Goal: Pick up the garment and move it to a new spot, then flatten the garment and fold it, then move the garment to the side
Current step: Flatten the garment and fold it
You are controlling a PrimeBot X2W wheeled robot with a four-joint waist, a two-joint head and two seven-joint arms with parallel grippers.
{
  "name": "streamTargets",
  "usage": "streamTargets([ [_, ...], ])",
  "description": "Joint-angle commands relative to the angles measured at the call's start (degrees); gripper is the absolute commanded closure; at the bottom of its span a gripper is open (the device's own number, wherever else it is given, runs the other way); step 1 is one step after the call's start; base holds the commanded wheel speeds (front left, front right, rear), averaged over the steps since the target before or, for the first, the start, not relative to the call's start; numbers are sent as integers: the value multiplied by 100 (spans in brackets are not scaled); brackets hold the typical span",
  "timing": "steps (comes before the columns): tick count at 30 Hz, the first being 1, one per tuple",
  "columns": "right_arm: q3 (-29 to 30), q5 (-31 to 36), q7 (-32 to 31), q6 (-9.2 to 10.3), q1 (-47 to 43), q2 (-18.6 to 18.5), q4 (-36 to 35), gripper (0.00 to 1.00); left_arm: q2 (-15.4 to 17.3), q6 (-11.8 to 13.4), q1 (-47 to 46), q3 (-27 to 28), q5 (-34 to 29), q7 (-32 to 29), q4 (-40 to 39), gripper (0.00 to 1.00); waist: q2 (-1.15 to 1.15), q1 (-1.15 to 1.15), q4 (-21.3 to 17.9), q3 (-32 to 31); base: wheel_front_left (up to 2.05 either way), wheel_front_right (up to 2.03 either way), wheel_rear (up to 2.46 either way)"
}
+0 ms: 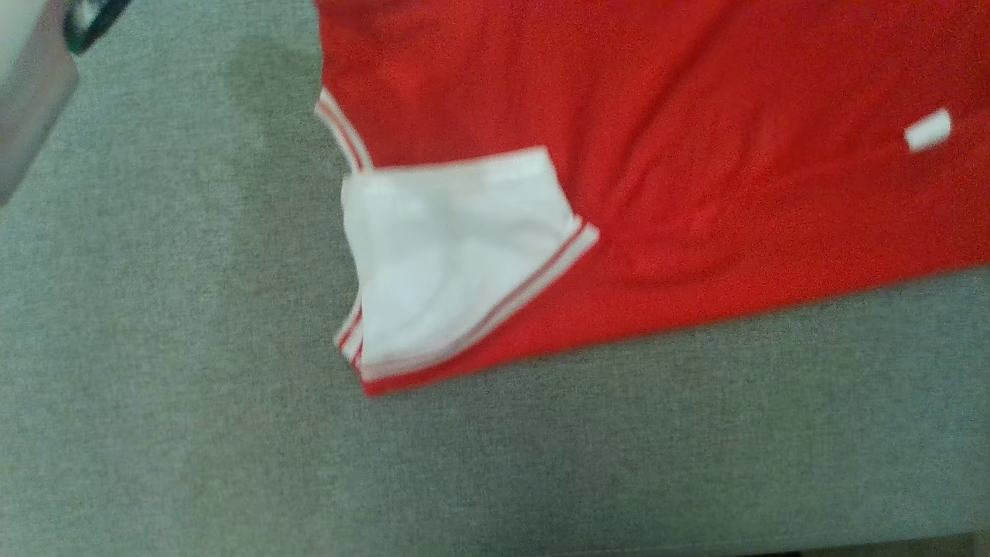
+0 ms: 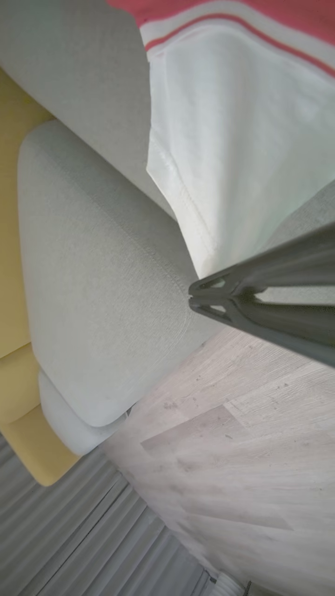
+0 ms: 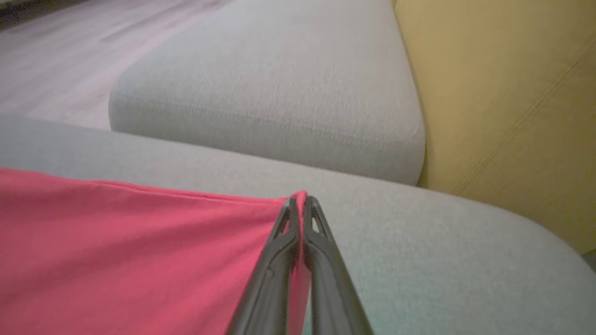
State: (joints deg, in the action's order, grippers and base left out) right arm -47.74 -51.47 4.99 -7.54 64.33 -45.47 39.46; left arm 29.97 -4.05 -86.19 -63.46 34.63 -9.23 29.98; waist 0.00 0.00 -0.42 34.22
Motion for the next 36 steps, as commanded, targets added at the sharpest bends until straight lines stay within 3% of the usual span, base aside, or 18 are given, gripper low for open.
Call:
streamTargets([
  [1, 66, -50, 177, 5, -6, -155, -23, 100, 210, 79, -404, 300, -53, 96, -23, 100, 0, 0, -5, -26, 0, 0, 0],
  [7, 20, -295, 589, 5, -189, -245, 51, 100, 168, 108, -287, 332, -3, 415, 7, 100, 0, 0, 35, -220, 0, 0, 0],
  [13, -24, -625, 825, 5, -760, -351, -50, 100, 388, 289, 442, 203, 113, 527, -687, 100, 0, 0, 128, -479, 0, 0, 0],
  [28, 382, -653, 998, 5, -2054, -703, -451, 100, 1699, 1620, 2466, 3, 306, 446, -3540, 100, 0, 0, 357, -879, 0, 0, 0],
  [36, 821, -367, 999, 5, -2625, -688, -539, 100, 2012, 2234, 3216, -69, 496, 439, -4558, 100, 0, 0, 399, -964, 0, 0, 0],
])
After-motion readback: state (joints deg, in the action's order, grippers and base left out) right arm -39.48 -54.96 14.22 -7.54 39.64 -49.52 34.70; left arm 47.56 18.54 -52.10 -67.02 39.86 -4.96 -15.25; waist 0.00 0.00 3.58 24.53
